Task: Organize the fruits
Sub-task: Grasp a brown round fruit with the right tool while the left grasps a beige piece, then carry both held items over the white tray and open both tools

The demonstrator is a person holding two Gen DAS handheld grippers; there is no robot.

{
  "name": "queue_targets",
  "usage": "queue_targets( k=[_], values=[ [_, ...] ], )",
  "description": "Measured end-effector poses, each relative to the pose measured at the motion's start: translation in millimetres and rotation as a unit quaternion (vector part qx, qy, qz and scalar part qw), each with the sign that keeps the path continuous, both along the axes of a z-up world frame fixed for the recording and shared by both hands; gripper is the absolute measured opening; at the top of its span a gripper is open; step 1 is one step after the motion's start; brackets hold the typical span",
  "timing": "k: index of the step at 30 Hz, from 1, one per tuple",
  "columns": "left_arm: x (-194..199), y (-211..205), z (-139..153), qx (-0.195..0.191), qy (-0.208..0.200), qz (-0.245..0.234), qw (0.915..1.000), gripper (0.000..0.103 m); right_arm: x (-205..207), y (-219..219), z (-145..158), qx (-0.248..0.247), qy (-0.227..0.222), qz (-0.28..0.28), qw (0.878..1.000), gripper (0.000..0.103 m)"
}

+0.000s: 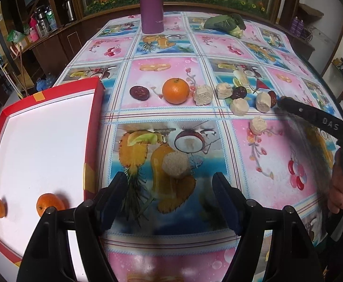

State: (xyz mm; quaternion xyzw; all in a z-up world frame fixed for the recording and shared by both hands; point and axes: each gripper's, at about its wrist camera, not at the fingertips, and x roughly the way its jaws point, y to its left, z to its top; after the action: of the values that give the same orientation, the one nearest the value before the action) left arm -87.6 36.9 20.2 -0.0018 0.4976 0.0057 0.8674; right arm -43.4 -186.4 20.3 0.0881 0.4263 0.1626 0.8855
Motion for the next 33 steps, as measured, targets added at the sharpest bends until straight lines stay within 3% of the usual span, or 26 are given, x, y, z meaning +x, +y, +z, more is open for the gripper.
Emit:
queue_targets(
  k=[5, 10, 15, 21, 33],
  values=[
    [5.5, -0.3, -5.7, -0.005, 0.003, -0.002, 1.0000, 0.072, 0.7, -5.9, 3.2, 0.015, -0.001, -0.012, 1.000, 0.027],
    [9.4, -4.1, -10.5, -0.007, -0.001, -0.008, 0.9999, 0.043, -1.6, -3.4, 4.5, 0.015, -0.007, -0.008, 1.000, 0.027],
    [9.2, -6.6, -11.0, -0.010, -0.016, -0.012, 0.9997, 0.027, -2.7, -2.6, 4.4, 0.014, -0.009, -0.006, 1.000, 0.027],
    [3.9, -2.7, -7.7, -0.024, -0.027, -0.006, 0.9993, 0.027, -7.9, 1.5, 9.5, 0.012, -0.032, 0.002, 0.999, 0.027],
    [-29.1, 20.4, 34.8, -0.043, -0.087, 0.014, 0.9952, 0.027, -10.2, 1.3, 10.6, -0.004, -0.055, -0.012, 0.998, 0.027]
  ],
)
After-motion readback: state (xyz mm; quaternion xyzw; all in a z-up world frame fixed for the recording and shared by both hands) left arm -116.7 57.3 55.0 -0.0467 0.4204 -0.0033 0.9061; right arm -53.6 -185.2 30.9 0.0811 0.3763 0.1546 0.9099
